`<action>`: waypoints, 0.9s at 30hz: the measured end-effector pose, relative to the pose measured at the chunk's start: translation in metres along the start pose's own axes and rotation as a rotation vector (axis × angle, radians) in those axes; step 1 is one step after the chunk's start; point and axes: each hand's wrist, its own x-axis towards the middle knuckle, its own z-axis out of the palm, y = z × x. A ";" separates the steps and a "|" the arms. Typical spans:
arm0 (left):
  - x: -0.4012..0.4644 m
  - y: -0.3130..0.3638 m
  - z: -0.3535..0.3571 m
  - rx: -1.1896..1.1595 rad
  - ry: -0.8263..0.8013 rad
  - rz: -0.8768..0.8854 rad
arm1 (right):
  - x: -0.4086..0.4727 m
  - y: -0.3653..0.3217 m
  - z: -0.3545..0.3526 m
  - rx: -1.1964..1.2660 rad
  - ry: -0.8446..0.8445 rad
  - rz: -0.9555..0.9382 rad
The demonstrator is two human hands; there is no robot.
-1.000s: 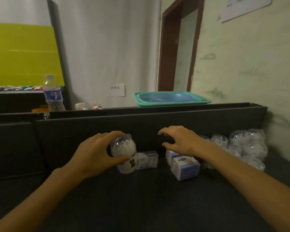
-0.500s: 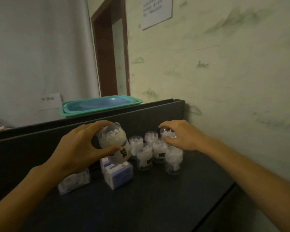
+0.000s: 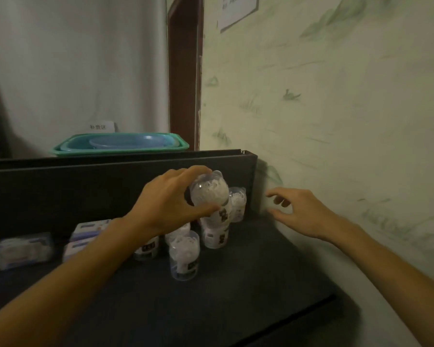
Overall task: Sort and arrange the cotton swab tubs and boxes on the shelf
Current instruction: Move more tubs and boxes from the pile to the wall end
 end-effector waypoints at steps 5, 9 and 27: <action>0.025 0.029 0.043 0.039 -0.075 -0.048 | 0.002 0.034 0.001 0.089 -0.020 -0.015; 0.044 0.045 0.072 0.067 -0.174 -0.105 | 0.007 0.047 0.007 0.156 -0.028 -0.039; 0.063 0.035 0.134 0.240 -0.338 -0.181 | 0.033 0.059 0.018 0.164 -0.104 -0.082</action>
